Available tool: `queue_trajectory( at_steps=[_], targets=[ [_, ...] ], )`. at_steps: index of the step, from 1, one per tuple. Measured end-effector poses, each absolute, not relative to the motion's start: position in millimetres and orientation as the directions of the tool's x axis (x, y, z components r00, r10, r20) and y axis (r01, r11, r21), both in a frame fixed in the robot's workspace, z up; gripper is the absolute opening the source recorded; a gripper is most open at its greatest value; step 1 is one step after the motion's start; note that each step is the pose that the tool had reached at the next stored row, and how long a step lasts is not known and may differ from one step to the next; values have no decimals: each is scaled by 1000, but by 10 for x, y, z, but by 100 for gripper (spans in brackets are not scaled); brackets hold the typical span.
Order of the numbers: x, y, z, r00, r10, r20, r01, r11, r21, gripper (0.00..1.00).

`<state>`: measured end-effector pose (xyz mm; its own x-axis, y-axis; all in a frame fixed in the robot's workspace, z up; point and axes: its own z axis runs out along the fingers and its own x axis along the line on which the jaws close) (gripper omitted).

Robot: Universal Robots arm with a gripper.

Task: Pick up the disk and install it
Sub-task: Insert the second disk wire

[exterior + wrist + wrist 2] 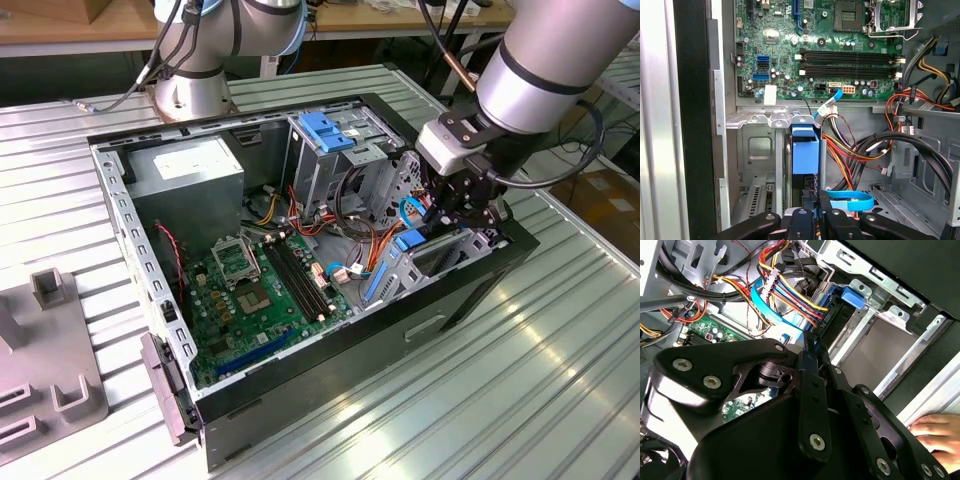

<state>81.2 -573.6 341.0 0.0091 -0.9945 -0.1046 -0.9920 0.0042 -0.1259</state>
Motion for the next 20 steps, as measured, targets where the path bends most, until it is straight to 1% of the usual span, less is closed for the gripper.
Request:
queue_trajectory(
  at_steps=[2,3,8,9,11,20],
  targets=[
    [812,-5736,3424,9,-995,-104,-992,4,-126,17],
    [812,-5736,3437,9,-995,-104,-992,4,-126,24],
    [812,-5735,3536,9,-995,-104,-992,4,-126,24],
    [812,-5735,3536,9,-994,-104,-992,4,-126,22],
    [812,-5735,3538,9,-995,-104,-992,4,-126,10],
    [812,-5735,3540,9,-995,-104,-992,4,-126,10]
  ],
)
